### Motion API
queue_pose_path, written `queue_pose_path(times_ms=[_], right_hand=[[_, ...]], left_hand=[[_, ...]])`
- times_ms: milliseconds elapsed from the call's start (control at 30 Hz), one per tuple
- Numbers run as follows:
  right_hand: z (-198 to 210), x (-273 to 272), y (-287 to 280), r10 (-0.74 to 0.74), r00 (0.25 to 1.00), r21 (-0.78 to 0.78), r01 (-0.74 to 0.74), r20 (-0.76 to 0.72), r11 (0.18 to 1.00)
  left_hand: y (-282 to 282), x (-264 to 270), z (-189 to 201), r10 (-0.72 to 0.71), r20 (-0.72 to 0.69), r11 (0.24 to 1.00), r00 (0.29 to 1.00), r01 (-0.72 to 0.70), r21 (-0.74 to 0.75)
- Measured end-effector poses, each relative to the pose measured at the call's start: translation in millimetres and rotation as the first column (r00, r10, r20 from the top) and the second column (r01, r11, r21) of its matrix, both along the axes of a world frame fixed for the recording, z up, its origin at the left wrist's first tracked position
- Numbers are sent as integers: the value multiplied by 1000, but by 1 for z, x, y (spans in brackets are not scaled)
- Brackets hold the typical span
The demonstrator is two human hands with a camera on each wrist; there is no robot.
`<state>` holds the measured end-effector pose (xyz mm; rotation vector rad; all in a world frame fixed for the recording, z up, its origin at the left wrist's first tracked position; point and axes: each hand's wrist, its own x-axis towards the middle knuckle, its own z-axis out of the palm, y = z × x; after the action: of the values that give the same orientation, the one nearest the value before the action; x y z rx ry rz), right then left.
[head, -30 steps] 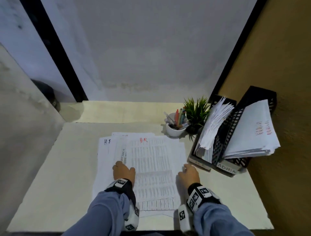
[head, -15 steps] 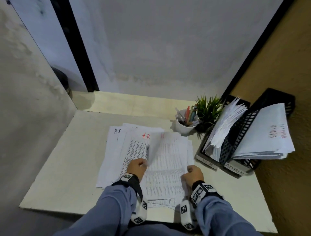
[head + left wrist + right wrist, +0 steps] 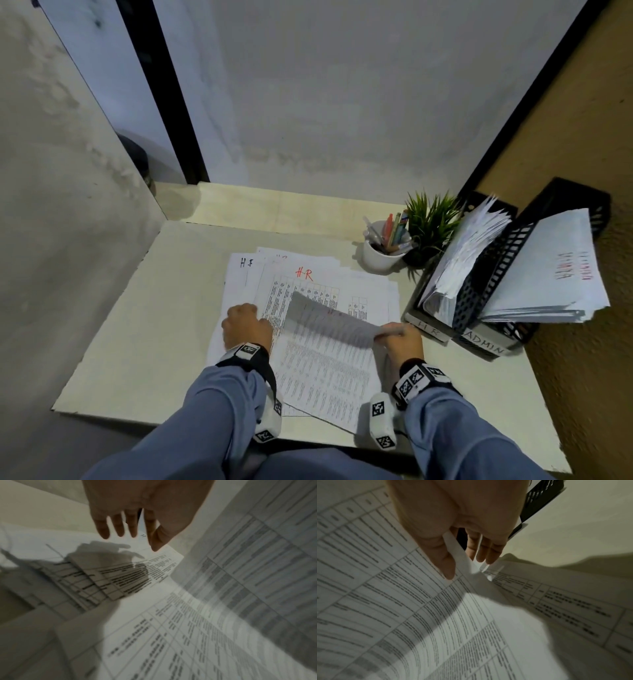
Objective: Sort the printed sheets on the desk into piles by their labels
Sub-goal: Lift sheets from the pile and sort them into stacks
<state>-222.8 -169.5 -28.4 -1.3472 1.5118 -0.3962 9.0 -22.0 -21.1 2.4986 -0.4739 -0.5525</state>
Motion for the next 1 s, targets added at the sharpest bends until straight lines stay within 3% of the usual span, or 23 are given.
queue_pose_path(times_ms=[67, 200, 400, 467, 567, 633, 800, 900, 1000], right_hand=[[-1, 0, 1, 31, 999, -23, -31, -11, 999], [6, 3, 7, 66, 997, 35, -68, 46, 997], [14, 12, 28, -82, 946, 108, 51, 314, 993], [12, 12, 22, -112, 958, 148, 74, 263, 986], [8, 11, 15, -88, 983, 175, 59, 160, 983], [8, 13, 16, -107, 973, 146, 77, 206, 986], [-1, 11, 8, -248, 957, 230, 211, 149, 950], [3, 8, 8, -328, 919, 307, 254, 220, 917], [14, 11, 11, -351, 885, 272, 272, 305, 923]], left_hand=[[6, 7, -7, 37, -73, 988, 997, -25, 153], [11, 9, -13, -20, -111, 956, 994, 52, 287], [13, 11, -21, -33, -171, 960, 985, 79, 267], [14, 13, -22, -94, -159, 959, 983, 133, 250], [15, 13, -20, -154, -124, 977, 980, 170, 132], [16, 9, -19, -141, -154, 990, 978, 141, -11], [19, 2, -17, -104, -390, 940, 915, -38, -340], [14, -5, -10, -146, -550, 910, 822, -107, -400], [8, -12, 1, -170, -632, 908, 756, -130, -399]])
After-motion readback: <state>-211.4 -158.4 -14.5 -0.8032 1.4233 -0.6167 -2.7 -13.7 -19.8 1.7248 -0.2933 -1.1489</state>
